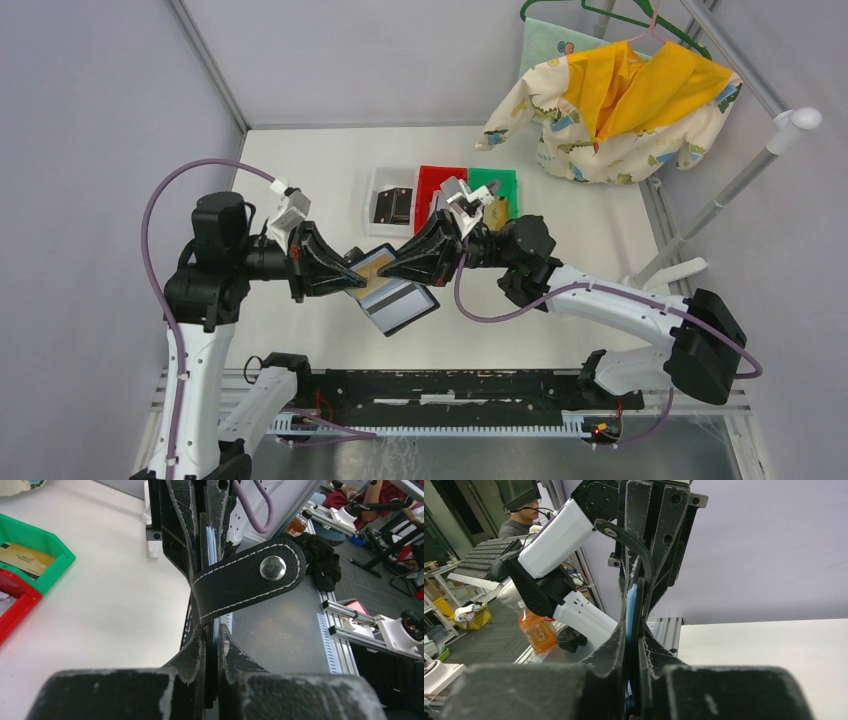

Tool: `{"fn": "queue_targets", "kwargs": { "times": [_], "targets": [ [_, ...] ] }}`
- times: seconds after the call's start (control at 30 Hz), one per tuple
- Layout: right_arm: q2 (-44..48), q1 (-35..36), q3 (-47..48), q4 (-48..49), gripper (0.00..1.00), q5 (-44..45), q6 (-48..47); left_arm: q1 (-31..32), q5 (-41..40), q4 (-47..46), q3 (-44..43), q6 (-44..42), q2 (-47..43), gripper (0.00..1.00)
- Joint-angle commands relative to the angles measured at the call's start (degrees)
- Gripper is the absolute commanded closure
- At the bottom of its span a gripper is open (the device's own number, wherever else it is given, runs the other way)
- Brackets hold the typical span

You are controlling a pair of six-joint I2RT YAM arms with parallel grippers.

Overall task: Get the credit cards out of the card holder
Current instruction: Remove the credit card from the card holder.

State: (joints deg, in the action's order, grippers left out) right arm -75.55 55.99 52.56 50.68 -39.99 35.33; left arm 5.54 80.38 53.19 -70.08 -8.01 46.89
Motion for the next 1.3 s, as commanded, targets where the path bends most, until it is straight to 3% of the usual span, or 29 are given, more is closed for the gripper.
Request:
{"fn": "queue_targets", "kwargs": {
  "times": [0.0,0.07,0.13,0.37,0.53,0.6,0.67,0.7,0.8,0.87,0.93,1.03,1.27],
  "targets": [
    [0.8,0.5,-0.7,6.6,0.75,-0.3,2.3,0.0,0.8,-1.8,-0.3,0.6,-1.1,0.98],
    [1.3,-0.1,-1.3,8.9,0.63,-2.2,4.2,0.0,-0.3,-1.8,-1.0,1.6,-0.8,0.98],
    [1.0,-1.3,-0.8,11.8,0.59,-4.5,8.2,0.0,-0.7,-1.8,-1.7,1.9,-0.6,0.98],
    [-2.3,-3.2,5.8,8.4,0.58,-9.5,12.8,0.0,-2.6,-1.8,-2.2,1.8,-0.7,0.98],
    [-2.8,-3.3,8.4,0.2,0.69,-10.1,8.7,0.0,-3.6,-1.8,-2.3,1.8,-0.8,0.98],
    [-2.8,-3.3,9.5,-2.7,0.78,-10.5,7.0,0.0,-4.2,-1.8,-2.3,2.0,-0.8,0.98],
    [-3.2,-3.3,11.5,-8.0,0.93,-10.5,4.0,-0.1,-5.1,-1.8,-2.5,2.9,-0.3,0.98],
    [-3.3,-3.3,12.6,-10.5,1.0,-10.5,2.9,0.0,-5.1,-1.8,-2.7,3.5,0.1,0.93],
    [-3.9,-3.3,13.9,-11.5,1.0,-10.9,2.8,-0.1,-4.5,-3.3,-2.6,5.8,0.4,0.55],
    [-4.8,-3.3,14.6,-10.1,1.0,-11.2,4.7,-0.1,-3.8,-5.6,-2.0,7.5,-0.4,0.44],
    [-5.9,-3.3,15.8,-9.4,1.0,-11.7,6.2,-0.1,-2.0,-8.4,-1.4,9.8,-1.4,0.41],
    [-6.9,-3.3,16.1,-6.4,1.0,-11.7,8.7,0.0,-0.4,-9.3,-1.4,10.3,-2.1,0.42],
    [-7.5,-3.4,17.3,-5.3,1.0,-11.5,10.0,0.0,0.5,-9.5,-1.2,11.2,-2.3,0.64]
  ]
}}
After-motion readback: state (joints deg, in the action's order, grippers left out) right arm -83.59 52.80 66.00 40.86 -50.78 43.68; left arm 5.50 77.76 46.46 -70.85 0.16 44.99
